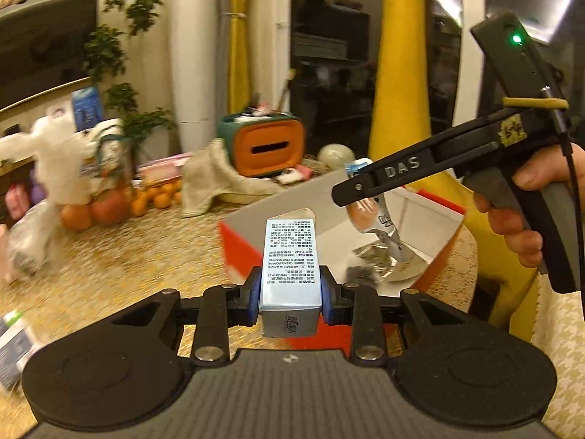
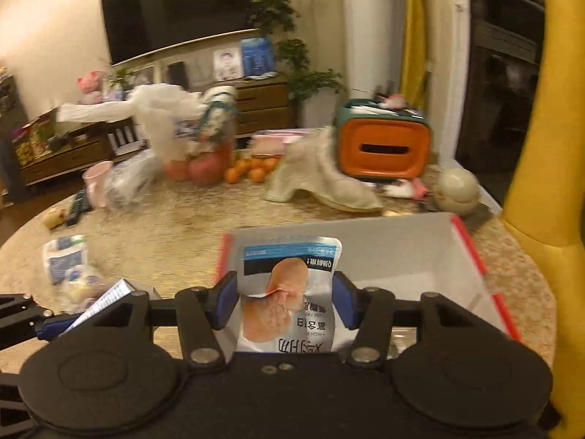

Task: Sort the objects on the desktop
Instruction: 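Lower both items into the shoebox and open both tools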

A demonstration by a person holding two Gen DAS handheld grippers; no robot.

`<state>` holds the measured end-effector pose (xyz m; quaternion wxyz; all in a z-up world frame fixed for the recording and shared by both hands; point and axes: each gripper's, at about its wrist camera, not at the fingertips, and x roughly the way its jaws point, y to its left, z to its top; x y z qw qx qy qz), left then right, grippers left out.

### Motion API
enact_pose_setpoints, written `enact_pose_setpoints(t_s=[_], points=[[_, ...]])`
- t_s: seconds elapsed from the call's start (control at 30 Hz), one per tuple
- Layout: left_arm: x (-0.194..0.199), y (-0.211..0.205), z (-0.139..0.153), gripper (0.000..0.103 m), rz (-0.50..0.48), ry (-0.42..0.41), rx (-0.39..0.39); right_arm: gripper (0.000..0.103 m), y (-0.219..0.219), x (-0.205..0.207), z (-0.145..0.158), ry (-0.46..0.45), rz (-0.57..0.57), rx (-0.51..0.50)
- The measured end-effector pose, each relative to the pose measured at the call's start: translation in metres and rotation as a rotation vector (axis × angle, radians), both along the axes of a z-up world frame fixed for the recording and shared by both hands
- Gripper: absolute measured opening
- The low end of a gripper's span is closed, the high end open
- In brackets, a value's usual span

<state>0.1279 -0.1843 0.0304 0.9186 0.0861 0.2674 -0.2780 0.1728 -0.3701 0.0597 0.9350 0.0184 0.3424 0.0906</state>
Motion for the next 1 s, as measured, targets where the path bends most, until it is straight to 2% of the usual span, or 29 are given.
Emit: enact_pose_setpoints(t_s=[0.23, 0.43, 0.57, 0.87, 1.0], points=[[0.029, -0.058, -0.019, 0.029, -0.084, 0.071, 0.084, 0.053, -0.043, 0.015, -0.020, 0.035, -0.079, -0.026], [0.053, -0.092, -0.036, 0.029, -0.103, 0.143, 0.130, 0.053, -0.065, 0.031, -0.041, 0.078, -0.111, -0.032], [0.066, -0.101, -0.048, 0.029, -0.089, 0.180, 0.158, 0.053, -0.068, 0.037, -0.054, 0.102, -0.107, -0.035], [0.088, -0.111, -0.064, 0.029, -0.079, 0.289, 0.158, 0.053, -0.074, 0.047, -0.079, 0.160, -0.126, -0.039], [0.095, -0.118, -0.070, 0.029, -0.080, 0.314, 0.192, 0.055, -0.074, 0.046, -0.082, 0.167, -0.128, -0.033]])
